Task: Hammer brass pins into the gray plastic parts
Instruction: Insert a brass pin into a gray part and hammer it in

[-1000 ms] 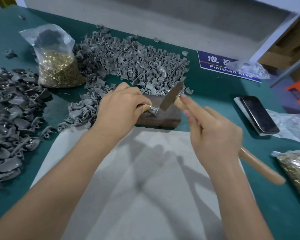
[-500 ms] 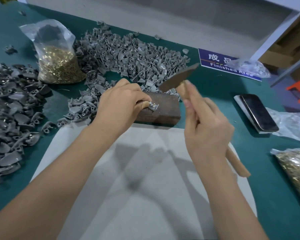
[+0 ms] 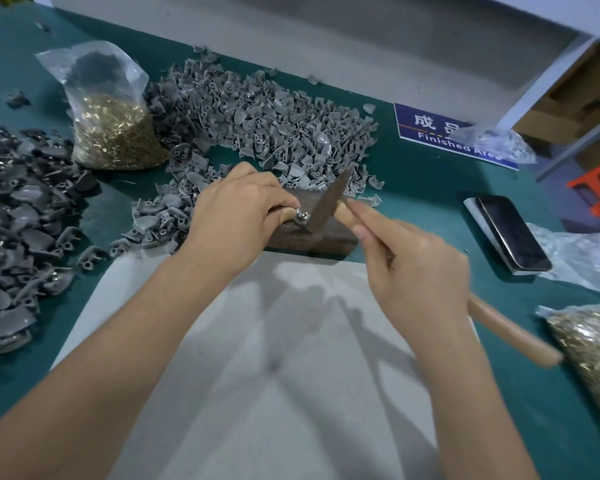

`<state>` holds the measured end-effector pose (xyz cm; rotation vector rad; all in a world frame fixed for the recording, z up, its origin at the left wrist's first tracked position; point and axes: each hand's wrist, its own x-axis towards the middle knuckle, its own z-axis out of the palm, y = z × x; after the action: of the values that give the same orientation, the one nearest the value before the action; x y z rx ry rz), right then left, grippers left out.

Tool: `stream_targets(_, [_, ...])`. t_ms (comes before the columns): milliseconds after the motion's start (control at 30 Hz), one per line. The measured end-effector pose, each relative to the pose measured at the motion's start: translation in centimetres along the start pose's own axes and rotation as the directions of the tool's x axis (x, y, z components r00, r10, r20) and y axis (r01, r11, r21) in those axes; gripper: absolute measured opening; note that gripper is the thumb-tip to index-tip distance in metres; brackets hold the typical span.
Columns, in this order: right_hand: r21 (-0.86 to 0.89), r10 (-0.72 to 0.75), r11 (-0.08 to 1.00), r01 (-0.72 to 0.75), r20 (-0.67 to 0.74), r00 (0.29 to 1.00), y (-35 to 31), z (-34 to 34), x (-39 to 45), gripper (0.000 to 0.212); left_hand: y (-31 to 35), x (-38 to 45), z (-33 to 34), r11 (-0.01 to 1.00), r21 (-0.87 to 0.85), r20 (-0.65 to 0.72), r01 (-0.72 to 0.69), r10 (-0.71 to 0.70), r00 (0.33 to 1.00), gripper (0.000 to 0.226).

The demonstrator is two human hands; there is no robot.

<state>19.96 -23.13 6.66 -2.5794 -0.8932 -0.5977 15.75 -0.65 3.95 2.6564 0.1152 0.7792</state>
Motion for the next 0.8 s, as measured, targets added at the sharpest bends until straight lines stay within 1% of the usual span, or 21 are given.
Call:
stream_targets(33, [-0.009, 0.002, 1.000, -0.002, -0.030, 1.000, 0.4, -0.5, 0.0, 0.030, 0.1, 0.0, 0.0, 1.000, -0.001, -0.002, 0.008, -0.008, 1.000, 0.015])
stream_targets(133, [0.035, 0.083, 0.996, -0.080, -0.098, 0.992, 1.6, -1.6, -0.2, 0.028, 0.1, 0.2, 0.0, 1.000, 0.004, 0.001, 0.009, -0.009, 1.000, 0.016])
stream_targets(200, [0.028, 0.107, 0.994, -0.104, -0.107, 0.989, 2.1, -2.1, -0.9, 0.030, 0.0, 0.3, 0.0, 1.000, 0.004, 0.010, 0.009, -0.009, 1.000, 0.016])
stream_targets(267, [0.062, 0.100, 0.993, -0.096, -0.051, 0.994, 2.3, -2.0, -2.6, 0.033, 0.0, 0.3, 0.1, 1.000, 0.005, 0.016, 0.014, -0.014, 1.000, 0.015])
stream_targets(300, [0.133, 0.100, 0.986, -0.098, -0.006, 0.995, 2.3, -1.6, -3.8, 0.032, 0.0, 0.3, 0.1, 1.000, 0.006, 0.023, 0.017, -0.017, 1.000, 0.015])
stream_targets(367, [0.313, 0.124, 0.937, -0.153, 0.112, 0.986, 2.2, -0.6, -6.3, 0.029, 0.1, 0.4, 0.1, 1.000, -0.009, 0.058, 0.028, -0.028, 0.998, 0.016])
stream_targets(400, [0.341, 0.125, 0.924, -0.174, 0.161, 0.979, 2.0, -0.1, -7.2, 0.032, 0.1, 0.5, 0.1, 0.999, -0.020, 0.080, 0.039, -0.037, 0.996, 0.016])
stream_targets(467, [0.276, 0.097, 0.949, -0.151, 0.198, 0.975, 1.7, 0.5, -8.1, 0.034, 0.2, 0.7, 0.0, 0.999, -0.024, 0.125, 0.048, -0.045, 0.991, 0.017])
stream_targets(533, [0.276, 0.098, 0.949, -0.154, 0.208, 0.973, 1.5, 0.5, -8.0, 0.026, 0.7, 0.6, -0.3, 0.999, -0.009, 0.140, 0.049, -0.047, 0.989, 0.016])
stream_targets(600, [0.360, 0.120, 0.912, -0.196, 0.223, 0.967, 1.1, 0.5, -7.4, 0.014, 1.6, -0.1, -0.9, 0.998, -0.019, 0.136, 0.059, -0.056, 0.989, 0.013])
stream_targets(633, [0.421, 0.138, 0.881, -0.217, 0.211, 0.968, 0.7, 0.6, -6.9, 0.012, 2.0, -0.7, -1.3, 0.997, -0.045, 0.132, 0.063, -0.057, 0.990, 0.012])
stream_targets(733, [0.633, 0.204, 0.727, -0.265, 0.169, 0.964, -2.0, 0.7, -4.3, 0.025, 3.4, -3.1, -2.9, 0.972, -0.230, 0.128, 0.054, -0.025, 0.991, 0.008])
stream_targets(767, [0.674, 0.201, 0.689, -0.267, 0.177, 0.964, -3.1, 0.8, -3.4, 0.028, 3.6, -4.1, -3.6, 0.959, -0.279, 0.123, 0.047, -0.013, 0.992, 0.007])
stream_targets(800, [0.698, 0.180, 0.666, -0.262, 0.191, 0.965, -4.1, 0.9, -2.7, 0.028, 3.6, -4.9, -4.3, 0.956, -0.291, 0.108, 0.045, -0.013, 0.994, 0.007])
